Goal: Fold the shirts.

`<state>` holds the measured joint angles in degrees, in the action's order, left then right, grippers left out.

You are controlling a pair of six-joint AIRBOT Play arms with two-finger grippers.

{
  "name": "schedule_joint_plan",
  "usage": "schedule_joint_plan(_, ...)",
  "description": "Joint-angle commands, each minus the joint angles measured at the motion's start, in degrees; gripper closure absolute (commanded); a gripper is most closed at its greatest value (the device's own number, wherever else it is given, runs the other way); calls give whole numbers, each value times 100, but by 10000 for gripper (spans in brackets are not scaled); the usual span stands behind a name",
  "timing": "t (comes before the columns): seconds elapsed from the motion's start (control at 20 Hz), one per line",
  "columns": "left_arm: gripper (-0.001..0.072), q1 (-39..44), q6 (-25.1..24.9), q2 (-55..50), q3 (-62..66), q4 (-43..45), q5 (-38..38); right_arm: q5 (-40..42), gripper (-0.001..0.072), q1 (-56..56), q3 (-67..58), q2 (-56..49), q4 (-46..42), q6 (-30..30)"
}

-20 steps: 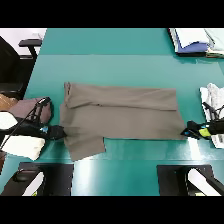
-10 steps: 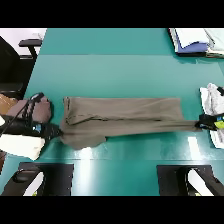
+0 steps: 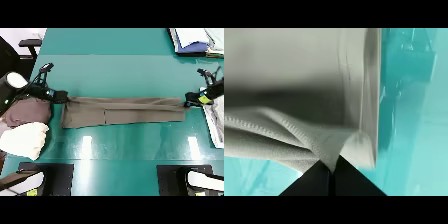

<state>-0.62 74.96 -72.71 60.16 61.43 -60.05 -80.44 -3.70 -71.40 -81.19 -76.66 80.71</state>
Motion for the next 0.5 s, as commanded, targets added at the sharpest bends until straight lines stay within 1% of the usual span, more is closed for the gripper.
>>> schedule_joint_plan(0.0, 467, -7, -146, -835, 549, -197, 345, 94, 453, -31, -619, -691, 706, 17)
schedule_joint_plan(0.05, 268, -7, -22, -846, 588, -234, 369, 107, 324, -131, -704, -756, 1005, -42)
schedule_joint_plan(0.1, 286, -7, 26, -846, 669, -234, 341, 98, 288, -264, -748, -761, 1287, -216)
schedule_joint_plan(0.15, 285, -9, 22, -844, 774, -232, 258, 79, 240, -407, -743, -719, 1445, -345)
schedule_joint_plan(0.2, 285, -9, 15, -828, 890, -229, 114, 20, 219, -551, -734, -660, 1462, -411)
schedule_joint_plan(0.25, 286, -7, 17, -815, 973, -236, -13, -46, 217, -721, -647, -557, 1471, -498)
schedule_joint_plan(0.3, 286, -7, 17, -811, 1021, -352, -144, -63, 183, -918, -466, -424, 1475, -592)
schedule_joint_plan(0.35, 287, -7, 17, -804, 1027, -509, -197, -44, 178, -1115, -264, -328, 1521, -656)
schedule_joint_plan(0.4, 382, -7, 15, -807, 1027, -706, -205, 7, 176, -1320, -13, -271, 1620, -743)
schedule_joint_plan(0.45, 638, -7, -39, -807, 1027, -887, -195, 33, 175, -1495, 214, -264, 1729, -855)
